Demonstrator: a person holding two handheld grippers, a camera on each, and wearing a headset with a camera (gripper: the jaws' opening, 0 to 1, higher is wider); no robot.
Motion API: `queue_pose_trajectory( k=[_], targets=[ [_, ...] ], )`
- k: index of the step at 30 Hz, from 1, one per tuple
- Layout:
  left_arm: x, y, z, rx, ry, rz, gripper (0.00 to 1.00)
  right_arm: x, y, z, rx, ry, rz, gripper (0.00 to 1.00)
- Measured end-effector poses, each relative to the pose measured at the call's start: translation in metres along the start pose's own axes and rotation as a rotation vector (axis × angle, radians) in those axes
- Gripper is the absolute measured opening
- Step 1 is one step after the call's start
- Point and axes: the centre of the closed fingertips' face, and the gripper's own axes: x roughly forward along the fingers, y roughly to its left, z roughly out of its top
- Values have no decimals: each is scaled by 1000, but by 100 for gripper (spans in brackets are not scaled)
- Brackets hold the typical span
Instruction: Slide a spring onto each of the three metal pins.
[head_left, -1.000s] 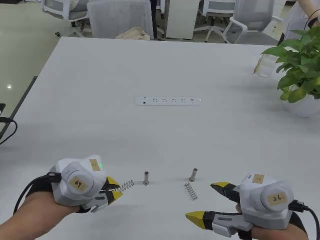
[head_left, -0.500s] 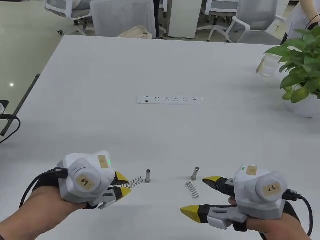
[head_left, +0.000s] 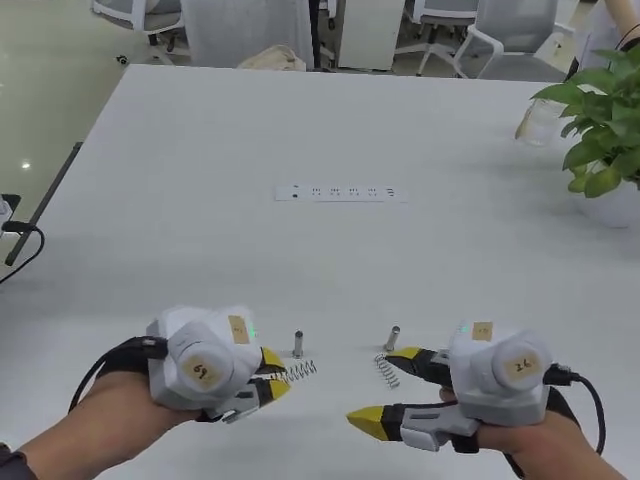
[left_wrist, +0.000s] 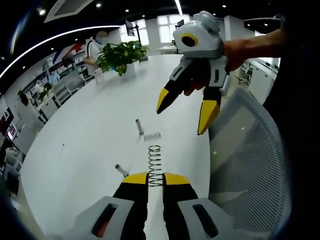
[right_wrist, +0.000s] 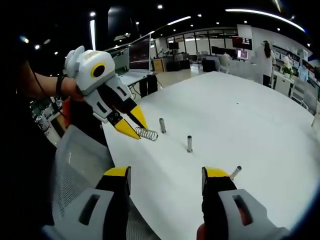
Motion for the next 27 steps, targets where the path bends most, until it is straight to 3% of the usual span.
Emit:
queue_pose_trajectory(
  k=[6,13,27],
  targets=[
    [6,-14,9,39,-4,-32,3,3,7,2,-8,-1,24,53],
    [8,-22,17,72,-10,-55,3,4,12,2,-11,-6,47,48],
    [10,-36,22,135,-5,-74,3,9,26,4,7,-38,116,29]
  ],
)
